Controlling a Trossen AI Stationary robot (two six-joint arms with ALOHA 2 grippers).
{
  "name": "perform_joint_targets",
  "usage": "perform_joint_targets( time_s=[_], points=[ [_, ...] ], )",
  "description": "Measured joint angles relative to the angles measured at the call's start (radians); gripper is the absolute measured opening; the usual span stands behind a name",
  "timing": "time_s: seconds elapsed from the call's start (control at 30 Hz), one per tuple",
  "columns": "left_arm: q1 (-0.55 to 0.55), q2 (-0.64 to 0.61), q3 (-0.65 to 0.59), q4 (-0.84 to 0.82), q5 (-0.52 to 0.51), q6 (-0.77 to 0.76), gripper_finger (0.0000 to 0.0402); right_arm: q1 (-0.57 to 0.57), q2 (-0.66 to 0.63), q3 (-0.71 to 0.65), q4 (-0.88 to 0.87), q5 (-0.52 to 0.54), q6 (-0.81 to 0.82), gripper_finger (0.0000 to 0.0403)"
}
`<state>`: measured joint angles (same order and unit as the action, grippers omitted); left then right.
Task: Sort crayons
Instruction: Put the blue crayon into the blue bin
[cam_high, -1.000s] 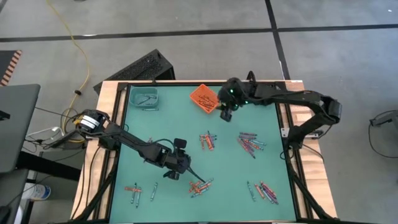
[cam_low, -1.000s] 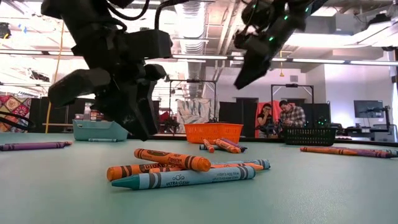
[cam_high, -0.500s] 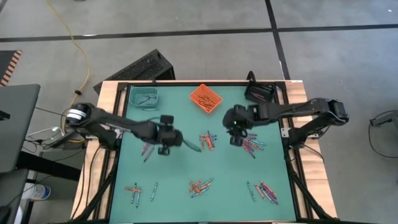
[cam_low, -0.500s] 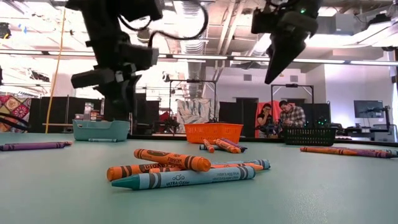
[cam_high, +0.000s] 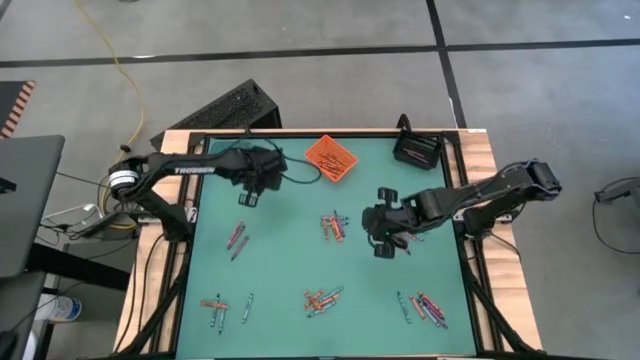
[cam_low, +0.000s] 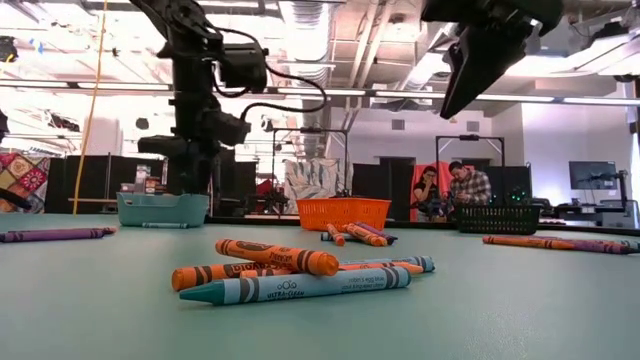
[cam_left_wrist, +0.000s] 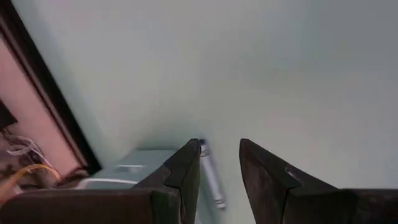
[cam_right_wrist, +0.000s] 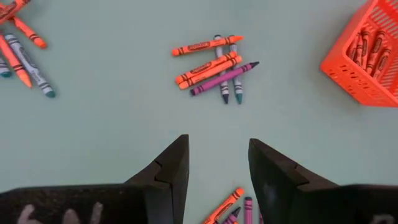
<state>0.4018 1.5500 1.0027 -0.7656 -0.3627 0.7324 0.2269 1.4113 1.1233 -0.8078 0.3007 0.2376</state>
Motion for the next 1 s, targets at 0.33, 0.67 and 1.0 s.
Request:
perform_joint_targets(
  time_s=[0.33,0.67,1.0],
  points=[
    [0.046,0.282,0.184,-0.169,-0.088,0.157,0.0103,0.038,0.0,0.0,0.008,0.065,0.04,0.0156],
    [0.115,0.488,0.387,-0.365,-0.089,0.137,0.0103,0.081,0.0,0.0,0.002,0.083,0.061,0.0156],
    [0.128,0.563,0.41,-0.419,-0.102,0.125,0.0103,0.12,0.0,0.0,0.0,0.121,0.072,0.0156]
  ],
)
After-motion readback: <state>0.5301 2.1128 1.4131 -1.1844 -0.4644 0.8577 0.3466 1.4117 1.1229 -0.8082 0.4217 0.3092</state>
